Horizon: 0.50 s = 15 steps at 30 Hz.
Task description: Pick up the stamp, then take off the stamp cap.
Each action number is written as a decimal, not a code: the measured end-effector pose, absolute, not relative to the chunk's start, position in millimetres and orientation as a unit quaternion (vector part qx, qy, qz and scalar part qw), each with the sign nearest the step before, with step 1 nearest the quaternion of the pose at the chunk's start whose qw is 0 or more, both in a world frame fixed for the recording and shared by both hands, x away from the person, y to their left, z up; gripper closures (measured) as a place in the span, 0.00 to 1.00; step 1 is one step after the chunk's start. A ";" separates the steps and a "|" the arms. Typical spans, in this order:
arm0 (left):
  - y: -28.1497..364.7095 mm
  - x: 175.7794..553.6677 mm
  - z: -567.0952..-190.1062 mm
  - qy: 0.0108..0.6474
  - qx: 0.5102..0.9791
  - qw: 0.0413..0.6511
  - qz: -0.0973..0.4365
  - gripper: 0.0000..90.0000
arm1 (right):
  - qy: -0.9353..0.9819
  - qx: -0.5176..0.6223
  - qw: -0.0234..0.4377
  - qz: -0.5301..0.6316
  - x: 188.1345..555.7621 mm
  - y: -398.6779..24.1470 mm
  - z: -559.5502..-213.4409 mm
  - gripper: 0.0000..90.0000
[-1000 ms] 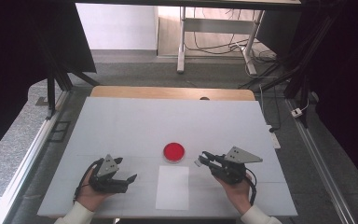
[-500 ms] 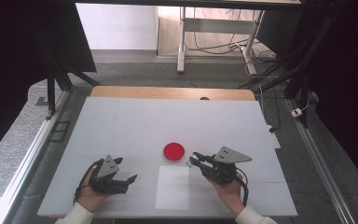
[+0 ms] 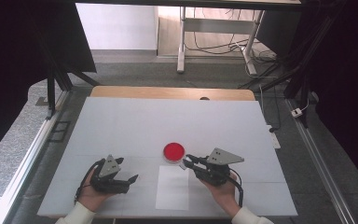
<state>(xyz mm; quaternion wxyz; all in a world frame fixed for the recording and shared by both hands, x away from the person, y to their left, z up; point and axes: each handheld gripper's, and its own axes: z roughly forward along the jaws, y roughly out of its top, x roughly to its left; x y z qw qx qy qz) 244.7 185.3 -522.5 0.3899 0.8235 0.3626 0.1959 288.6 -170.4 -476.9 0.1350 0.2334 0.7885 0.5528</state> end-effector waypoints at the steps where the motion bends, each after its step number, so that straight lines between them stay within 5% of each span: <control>1: 185.1 244.9 -522.5 0.362 0.824 0.389 0.196 0.20 | 0.789 0.233 0.135 0.553 288.6 -170.4 -476.9 0.83; 15: 180.7 244.5 -519.7 0.361 0.820 0.395 0.203 0.20 | 0.787 0.237 0.139 0.553 288.9 -173.4 -475.9 0.83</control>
